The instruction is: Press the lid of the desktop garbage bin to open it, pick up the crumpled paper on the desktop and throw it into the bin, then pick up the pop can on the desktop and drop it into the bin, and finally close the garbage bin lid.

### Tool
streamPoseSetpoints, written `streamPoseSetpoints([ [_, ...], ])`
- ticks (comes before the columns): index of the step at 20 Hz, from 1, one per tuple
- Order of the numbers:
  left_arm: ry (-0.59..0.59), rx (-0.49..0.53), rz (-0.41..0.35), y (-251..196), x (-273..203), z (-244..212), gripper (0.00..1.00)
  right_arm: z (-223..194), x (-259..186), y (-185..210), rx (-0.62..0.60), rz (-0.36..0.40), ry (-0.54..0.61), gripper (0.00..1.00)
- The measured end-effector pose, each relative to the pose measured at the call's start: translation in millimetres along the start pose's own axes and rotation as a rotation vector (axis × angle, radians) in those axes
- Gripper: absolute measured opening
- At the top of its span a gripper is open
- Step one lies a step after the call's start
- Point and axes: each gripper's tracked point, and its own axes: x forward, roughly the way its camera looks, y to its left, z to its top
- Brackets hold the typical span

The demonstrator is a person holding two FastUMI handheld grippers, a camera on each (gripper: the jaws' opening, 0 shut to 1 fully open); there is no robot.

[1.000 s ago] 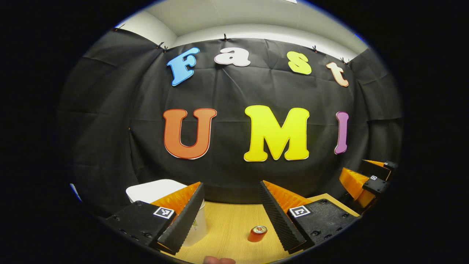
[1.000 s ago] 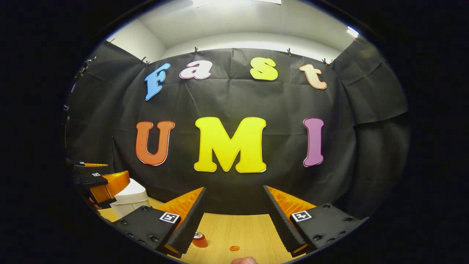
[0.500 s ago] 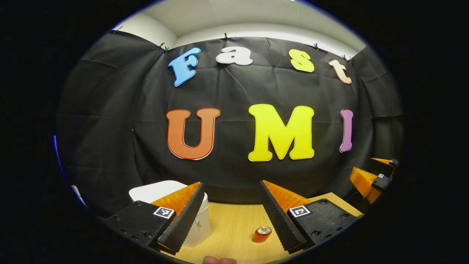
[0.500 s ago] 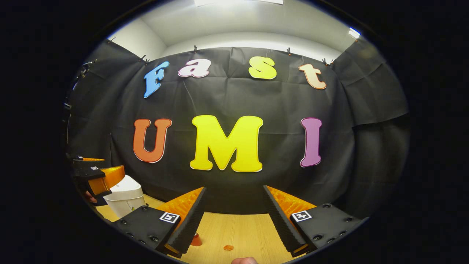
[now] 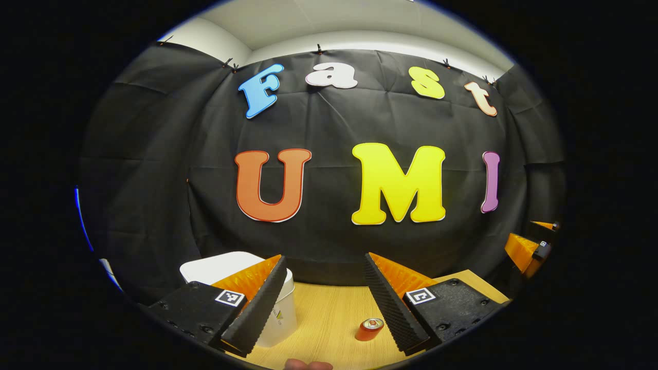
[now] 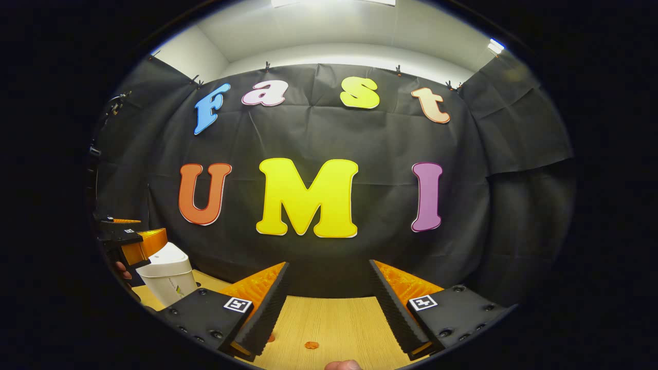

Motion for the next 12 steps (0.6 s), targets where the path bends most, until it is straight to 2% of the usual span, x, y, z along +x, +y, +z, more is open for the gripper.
streamPoseSetpoints([
  [6, 0.022, -0.022, 0.011, -5.5, 2.5, -15.1, 0.98, 3.8, -6.0, -5.2, -0.041, 0.003, -0.018, 0.92],
  [12, 0.014, 0.011, 0.071, 9.5, 10.3, -17.9, 0.98, -0.5, -13.0, -19.4, -0.050, -0.014, -0.004, 0.94],
])
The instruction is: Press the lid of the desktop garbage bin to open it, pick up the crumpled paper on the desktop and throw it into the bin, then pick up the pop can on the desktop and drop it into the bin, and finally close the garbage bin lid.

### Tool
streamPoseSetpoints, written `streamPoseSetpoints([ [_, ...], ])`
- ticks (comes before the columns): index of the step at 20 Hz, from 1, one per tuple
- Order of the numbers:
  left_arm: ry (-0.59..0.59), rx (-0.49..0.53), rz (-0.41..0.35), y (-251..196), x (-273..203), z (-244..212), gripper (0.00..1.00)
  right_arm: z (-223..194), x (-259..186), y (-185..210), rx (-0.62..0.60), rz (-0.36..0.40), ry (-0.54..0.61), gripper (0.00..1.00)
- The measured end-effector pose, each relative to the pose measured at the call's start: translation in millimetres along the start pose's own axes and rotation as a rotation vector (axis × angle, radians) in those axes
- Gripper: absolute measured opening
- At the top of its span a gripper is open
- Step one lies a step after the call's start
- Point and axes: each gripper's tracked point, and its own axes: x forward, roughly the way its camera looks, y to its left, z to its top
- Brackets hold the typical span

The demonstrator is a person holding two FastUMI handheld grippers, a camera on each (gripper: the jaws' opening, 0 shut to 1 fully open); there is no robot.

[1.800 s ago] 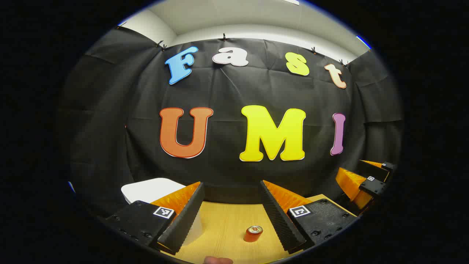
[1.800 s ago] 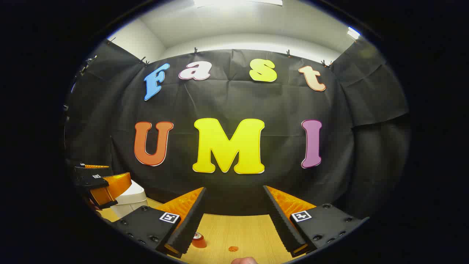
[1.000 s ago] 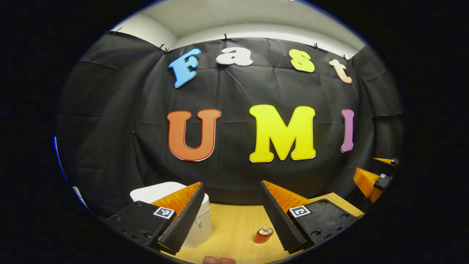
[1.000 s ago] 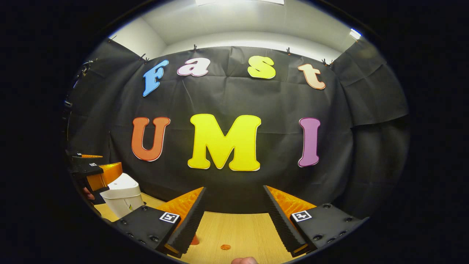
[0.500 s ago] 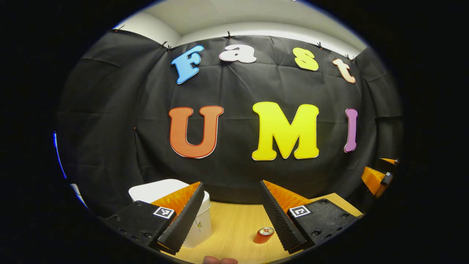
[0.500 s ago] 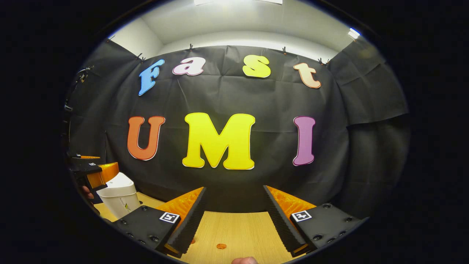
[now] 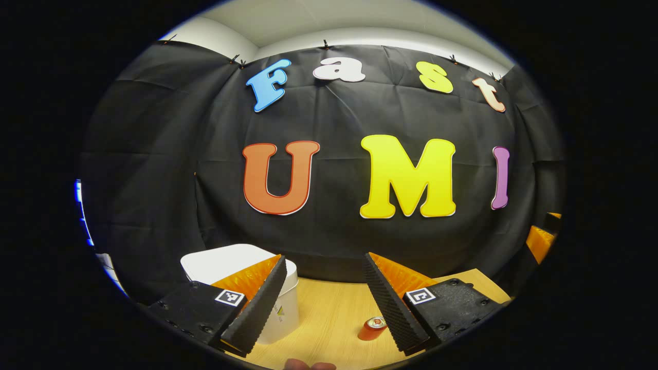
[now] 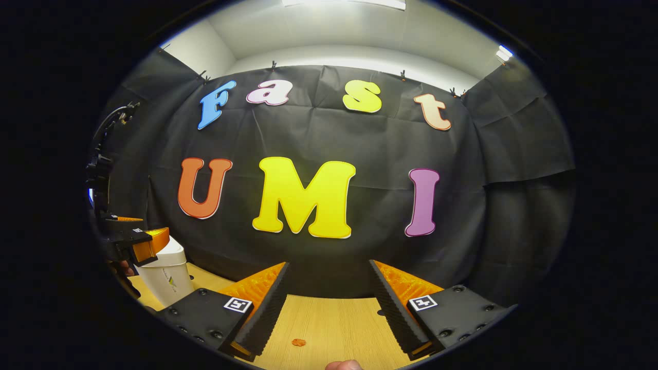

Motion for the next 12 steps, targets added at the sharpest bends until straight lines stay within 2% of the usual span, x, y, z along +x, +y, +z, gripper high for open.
streamPoseSetpoints([
  [6, 0.015, 0.002, 0.063, 25.9, 24.4, 0.8, 0.97, -1.1, -1.3, -16.2, -0.002, -0.033, 0.013, 0.94],
  [12, 0.007, -0.001, 0.179, 67.9, 51.3, 12.3, 0.96, 6.3, 4.3, -26.3, -0.011, -0.046, 0.011, 0.94],
])
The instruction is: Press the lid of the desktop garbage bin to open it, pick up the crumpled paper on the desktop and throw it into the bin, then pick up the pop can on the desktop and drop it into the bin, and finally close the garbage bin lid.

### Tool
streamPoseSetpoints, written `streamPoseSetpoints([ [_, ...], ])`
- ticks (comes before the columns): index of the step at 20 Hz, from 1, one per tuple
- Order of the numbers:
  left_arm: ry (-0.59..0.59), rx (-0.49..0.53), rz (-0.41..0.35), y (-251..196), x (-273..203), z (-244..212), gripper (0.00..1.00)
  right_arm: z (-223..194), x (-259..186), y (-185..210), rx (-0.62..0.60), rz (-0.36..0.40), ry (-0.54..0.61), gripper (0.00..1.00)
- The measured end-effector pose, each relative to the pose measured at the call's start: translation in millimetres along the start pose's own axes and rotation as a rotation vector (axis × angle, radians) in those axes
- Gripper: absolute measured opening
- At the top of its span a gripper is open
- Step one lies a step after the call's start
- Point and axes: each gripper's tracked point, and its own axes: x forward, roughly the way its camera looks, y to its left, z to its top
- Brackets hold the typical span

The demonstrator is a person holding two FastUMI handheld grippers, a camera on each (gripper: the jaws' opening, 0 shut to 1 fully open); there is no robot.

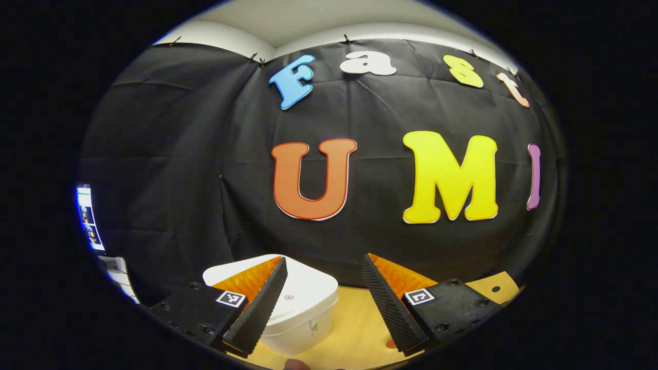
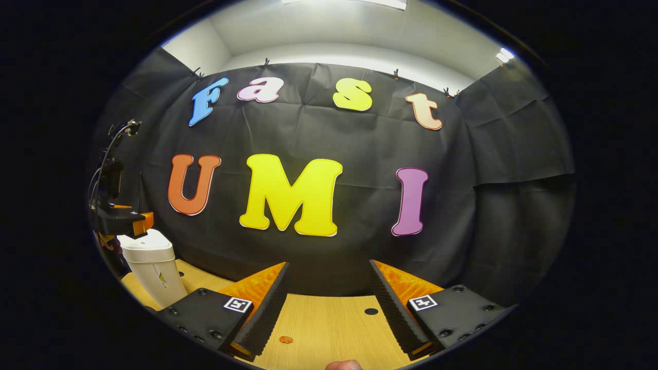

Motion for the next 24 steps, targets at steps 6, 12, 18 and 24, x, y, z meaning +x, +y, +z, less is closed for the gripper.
streamPoseSetpoints([
  [6, 0.037, -0.017, 0.172, 41.4, 29.4, -5.7, 0.95, 7.1, 4.5, -0.5, -0.011, 0.000, -0.006, 0.95],
  [12, 0.135, -0.042, 0.281, 44.6, 40.3, -38.5, 0.93, 8.7, 8.3, -1.7, -0.027, 0.003, -0.004, 0.94],
  [18, 0.201, -0.117, 0.287, 42.3, 47.2, -70.8, 0.93, -1.0, 12.0, -11.5, -0.034, -0.013, 0.022, 0.94],
  [24, 0.235, -0.107, 0.351, 57.3, 50.7, -89.7, 0.60, -6.0, 13.7, -11.7, -0.039, -0.013, 0.034, 0.94],
])
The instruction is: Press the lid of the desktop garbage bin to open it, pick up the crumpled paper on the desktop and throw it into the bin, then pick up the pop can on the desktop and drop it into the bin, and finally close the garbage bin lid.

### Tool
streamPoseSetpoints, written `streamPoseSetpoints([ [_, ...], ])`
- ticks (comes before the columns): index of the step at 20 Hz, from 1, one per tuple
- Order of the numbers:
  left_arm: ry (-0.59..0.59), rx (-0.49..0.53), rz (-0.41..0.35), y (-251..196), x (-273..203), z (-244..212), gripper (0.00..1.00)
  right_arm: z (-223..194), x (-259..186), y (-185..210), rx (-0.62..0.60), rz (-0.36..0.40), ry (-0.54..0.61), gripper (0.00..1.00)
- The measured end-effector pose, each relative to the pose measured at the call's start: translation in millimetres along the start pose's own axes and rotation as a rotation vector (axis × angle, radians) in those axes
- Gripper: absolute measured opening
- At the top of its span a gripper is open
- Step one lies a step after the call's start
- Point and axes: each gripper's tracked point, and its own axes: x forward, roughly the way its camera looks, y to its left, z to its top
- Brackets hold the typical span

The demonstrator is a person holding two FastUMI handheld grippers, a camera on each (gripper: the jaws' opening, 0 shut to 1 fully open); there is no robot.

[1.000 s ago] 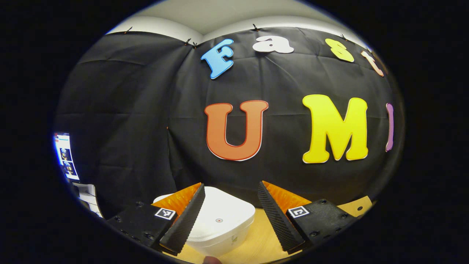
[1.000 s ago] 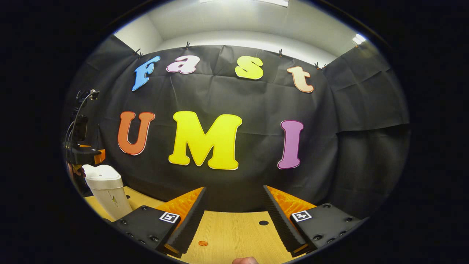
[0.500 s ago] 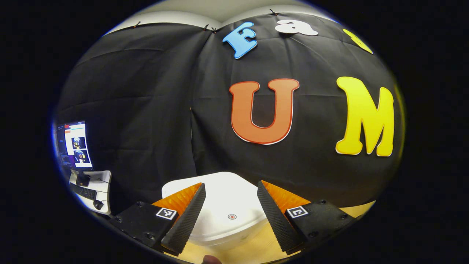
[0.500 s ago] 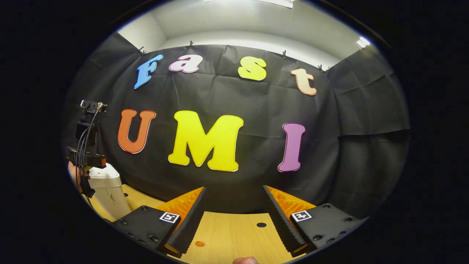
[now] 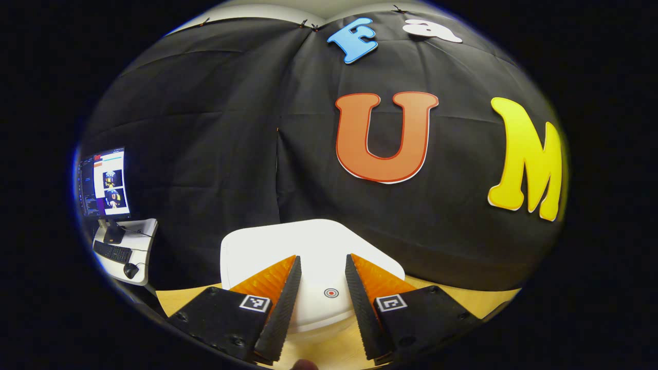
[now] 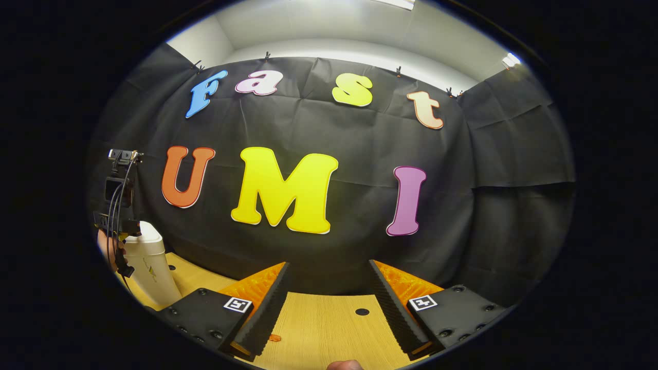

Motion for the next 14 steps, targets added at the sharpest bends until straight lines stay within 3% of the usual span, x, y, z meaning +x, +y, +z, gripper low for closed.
streamPoseSetpoints([
  [4, 0.008, 0.006, 0.023, 2.4, 2.2, -5.6, 0.43, -2.7, 1.6, 4.1, -0.009, 0.009, 0.007, 0.94],
  [5, 0.009, 0.004, 0.028, 6.1, 3.3, -8.1, 0.29, -3.3, 1.8, 5.2, -0.012, 0.012, 0.010, 0.94],
  [6, 0.007, 0.003, 0.042, 9.6, 2.7, -9.4, 0.29, -3.2, 2.2, 6.8, -0.013, 0.014, 0.012, 0.94],
  [7, 0.004, 0.003, 0.051, 10.5, 4.9, -9.6, 0.20, -4.0, 3.1, 6.7, -0.013, 0.014, 0.012, 0.94],
  [11, 0.012, 0.010, 0.068, 12.5, 5.9, -14.3, 0.11, -6.3, 4.7, 10.4, -0.013, 0.018, 0.014, 0.94],
  [14, 0.028, 0.082, 0.070, 13.6, 5.6, -18.6, 0.08, -11.9, 5.8, 17.2, -0.009, 0.030, 0.029, 0.94],
])
